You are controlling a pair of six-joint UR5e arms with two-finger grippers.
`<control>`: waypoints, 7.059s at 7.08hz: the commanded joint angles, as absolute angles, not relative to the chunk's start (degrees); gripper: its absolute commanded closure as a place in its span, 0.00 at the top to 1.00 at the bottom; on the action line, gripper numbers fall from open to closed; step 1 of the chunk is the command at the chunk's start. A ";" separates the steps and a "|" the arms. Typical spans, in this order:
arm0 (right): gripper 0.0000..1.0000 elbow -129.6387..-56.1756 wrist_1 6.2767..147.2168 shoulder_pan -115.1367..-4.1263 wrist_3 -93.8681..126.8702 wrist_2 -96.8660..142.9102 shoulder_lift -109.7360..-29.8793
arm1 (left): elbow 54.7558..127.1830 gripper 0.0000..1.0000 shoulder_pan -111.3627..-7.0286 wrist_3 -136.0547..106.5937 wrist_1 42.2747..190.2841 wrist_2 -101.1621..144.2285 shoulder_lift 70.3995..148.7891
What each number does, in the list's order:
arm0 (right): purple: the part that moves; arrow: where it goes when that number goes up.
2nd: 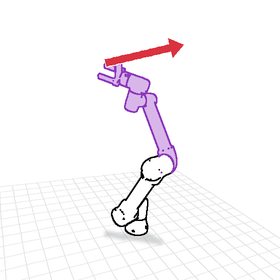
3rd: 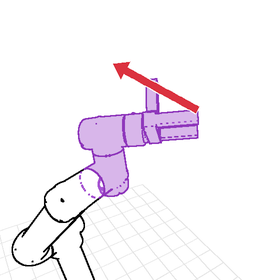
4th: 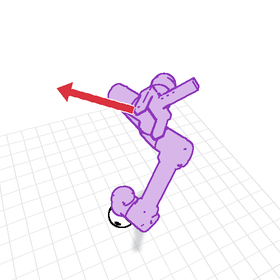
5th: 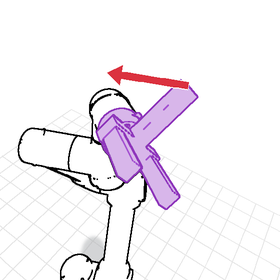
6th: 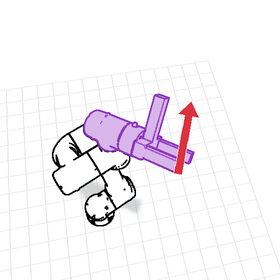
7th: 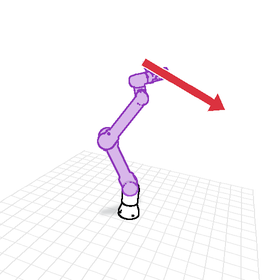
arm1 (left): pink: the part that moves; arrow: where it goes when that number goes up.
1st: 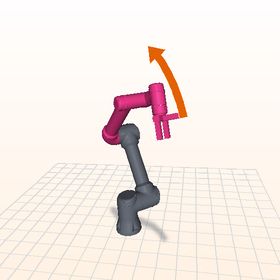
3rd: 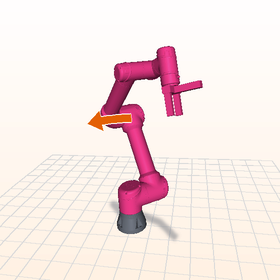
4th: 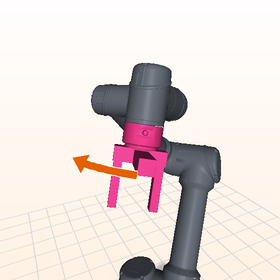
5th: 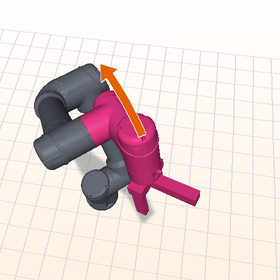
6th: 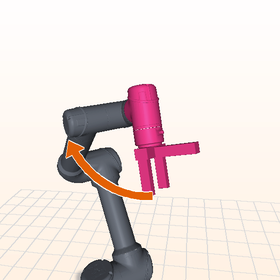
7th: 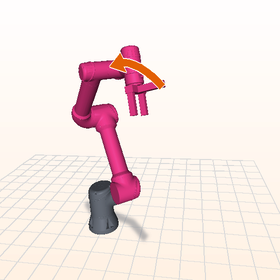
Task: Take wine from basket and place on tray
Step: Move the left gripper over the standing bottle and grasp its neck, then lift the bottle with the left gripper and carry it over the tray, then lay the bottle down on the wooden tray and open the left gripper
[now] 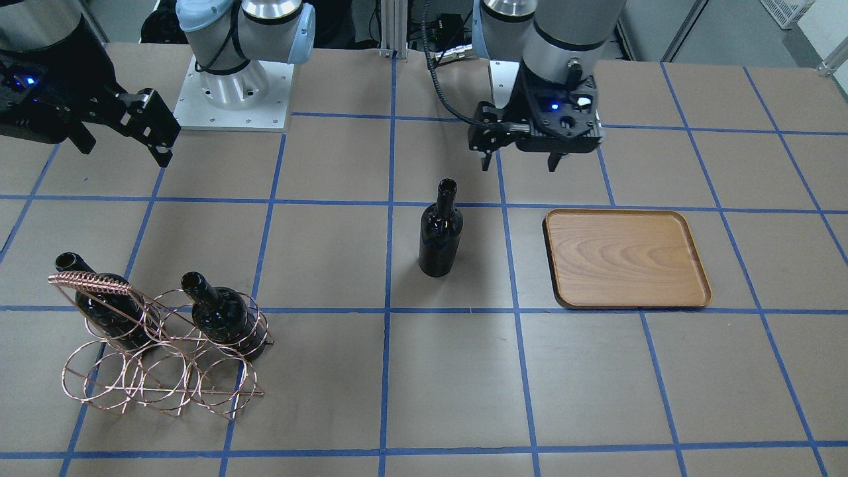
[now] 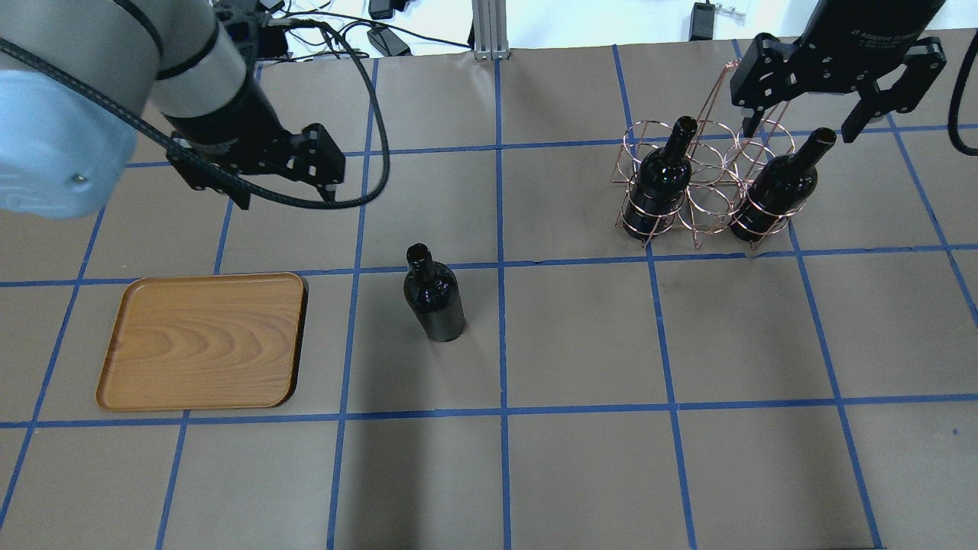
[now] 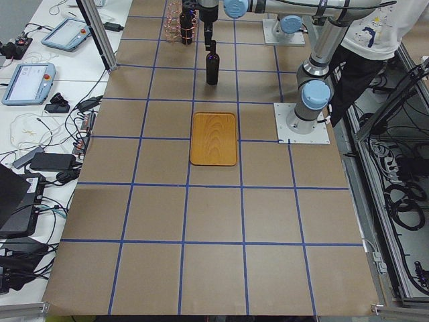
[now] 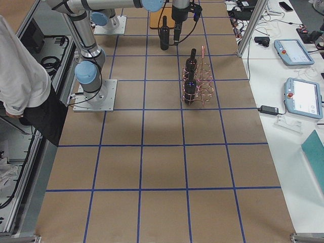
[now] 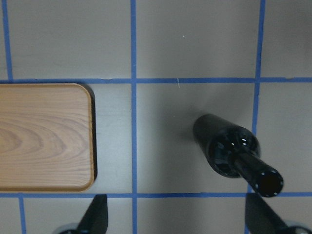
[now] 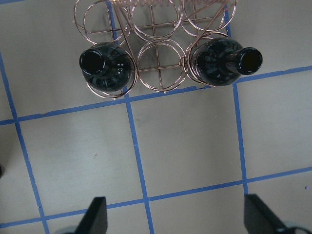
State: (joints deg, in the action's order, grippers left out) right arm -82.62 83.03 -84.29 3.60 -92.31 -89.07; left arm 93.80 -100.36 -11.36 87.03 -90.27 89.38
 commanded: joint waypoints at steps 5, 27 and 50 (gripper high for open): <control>1.00 -82.71 83.06 -84.29 3.60 -92.28 -89.03 | 95.01 0.94 -106.43 -18.37 80.52 -87.45 97.63; 1.00 -82.71 83.23 -84.38 3.60 -92.37 -89.03 | 91.93 0.18 -99.71 -9.55 102.18 -95.36 88.00; 1.00 -82.71 83.15 -84.38 3.52 -92.90 -89.03 | 91.45 1.00 -70.97 20.01 92.35 -95.26 84.62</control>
